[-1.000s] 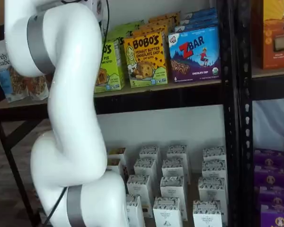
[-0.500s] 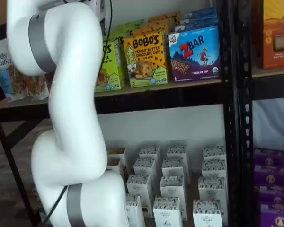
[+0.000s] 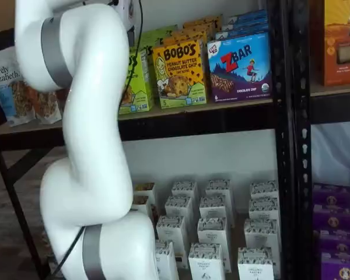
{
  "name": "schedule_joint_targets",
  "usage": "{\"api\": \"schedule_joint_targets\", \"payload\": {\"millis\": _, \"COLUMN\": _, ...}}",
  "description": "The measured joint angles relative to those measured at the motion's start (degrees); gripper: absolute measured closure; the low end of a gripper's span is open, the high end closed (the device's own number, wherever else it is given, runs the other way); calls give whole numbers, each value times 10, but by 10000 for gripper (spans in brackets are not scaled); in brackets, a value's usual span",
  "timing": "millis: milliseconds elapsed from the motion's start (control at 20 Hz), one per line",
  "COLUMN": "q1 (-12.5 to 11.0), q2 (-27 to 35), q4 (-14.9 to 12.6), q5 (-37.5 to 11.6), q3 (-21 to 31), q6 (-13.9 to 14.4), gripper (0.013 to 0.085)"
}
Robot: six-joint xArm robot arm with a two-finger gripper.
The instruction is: Pick the green box on the top shelf, the fourth from the left
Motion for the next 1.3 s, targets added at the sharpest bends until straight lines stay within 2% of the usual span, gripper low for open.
{"api": "schedule_joint_targets", "payload": {"millis": 550, "q1": -13, "q2": 16, "q4": -6, "q5": 3, "q3": -5, "q6": -16, "gripper": 130}}
{"api": "schedule_joint_targets", "payload": {"millis": 1300, "q1": 1, "q2": 24, "q4": -34, "q5": -24, "q3": 11, "q6": -14, "gripper": 130}}
